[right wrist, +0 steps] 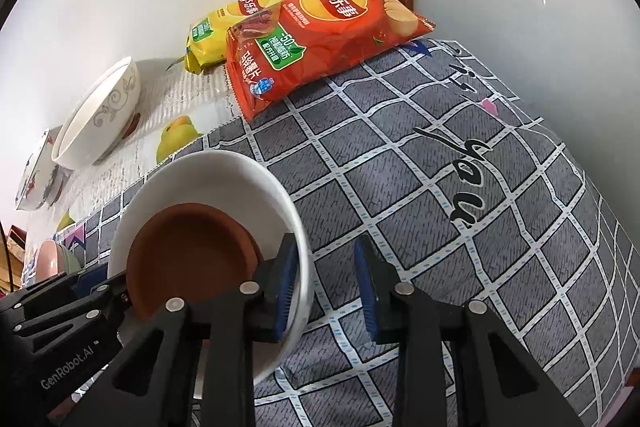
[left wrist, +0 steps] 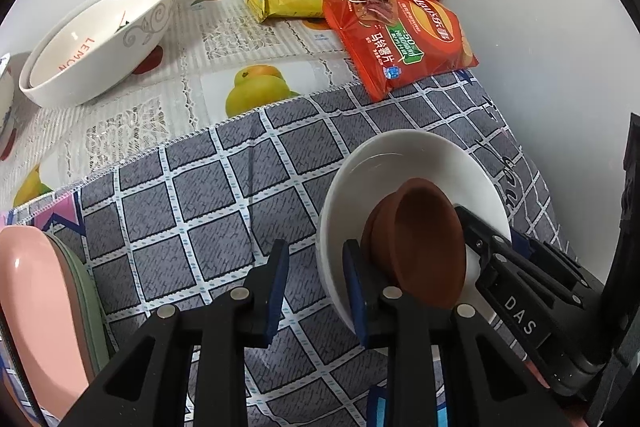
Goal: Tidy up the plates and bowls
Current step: 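Close both grippers on the white bowl rim, then lift the white bowl with both grippers and carry it over the pink plate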
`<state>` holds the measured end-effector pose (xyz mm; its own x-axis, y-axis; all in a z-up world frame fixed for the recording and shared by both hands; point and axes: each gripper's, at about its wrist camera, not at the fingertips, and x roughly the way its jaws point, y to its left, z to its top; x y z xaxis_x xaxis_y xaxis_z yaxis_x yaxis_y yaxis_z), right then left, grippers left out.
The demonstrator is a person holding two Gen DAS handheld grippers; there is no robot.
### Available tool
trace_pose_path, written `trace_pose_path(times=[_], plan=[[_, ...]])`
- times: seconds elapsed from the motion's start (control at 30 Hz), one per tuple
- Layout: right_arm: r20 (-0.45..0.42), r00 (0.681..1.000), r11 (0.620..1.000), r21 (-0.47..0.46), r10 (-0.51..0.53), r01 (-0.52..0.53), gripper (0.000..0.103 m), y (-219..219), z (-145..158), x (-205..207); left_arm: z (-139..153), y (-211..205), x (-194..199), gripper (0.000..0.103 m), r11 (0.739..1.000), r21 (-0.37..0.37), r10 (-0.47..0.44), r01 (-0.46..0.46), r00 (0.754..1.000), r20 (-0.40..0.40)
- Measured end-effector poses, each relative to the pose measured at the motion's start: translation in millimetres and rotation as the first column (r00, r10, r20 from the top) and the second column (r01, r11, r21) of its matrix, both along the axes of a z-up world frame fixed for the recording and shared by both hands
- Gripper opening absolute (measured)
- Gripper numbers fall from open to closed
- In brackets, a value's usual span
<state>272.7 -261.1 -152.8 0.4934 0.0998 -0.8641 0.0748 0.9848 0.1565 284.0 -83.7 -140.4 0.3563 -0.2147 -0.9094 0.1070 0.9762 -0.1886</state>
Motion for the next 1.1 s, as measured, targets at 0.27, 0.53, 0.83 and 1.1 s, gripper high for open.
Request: trace_pose_path(times=[0.27,0.53,0.83,1.1], plan=[[-0.033,0.999,1.000,0.023,0.009,-0.008,0.025,-1.2,-0.7,4.2,-0.9,-0.2,2.3,0.026,1.000,-0.007,-0.001,0.001,1.000,-0.016],[-0.030,0.999,0.999,0.031,0.038,-0.037,0.008,4.9,0.8,4.4,-2.7,-3.0,0.7,0.015,1.000,-0.022,-0.015,0.015,1.000,-0.005],[-0.004,1.000,0.999,0.043,0.008,-0.007,0.009,6.0,3.8,-0.9,-0.7,2.1,-3.8,0.012,0.999,-0.040,0.016,-0.015,1.000,0.003],[0.013,1.000,0.998,0.067,-0.001,0.000,0.009,5.0,9.6,-9.1,2.6,2.0,-10.7,0.010,0.999,-0.035,0.011,-0.011,1.000,0.004]])
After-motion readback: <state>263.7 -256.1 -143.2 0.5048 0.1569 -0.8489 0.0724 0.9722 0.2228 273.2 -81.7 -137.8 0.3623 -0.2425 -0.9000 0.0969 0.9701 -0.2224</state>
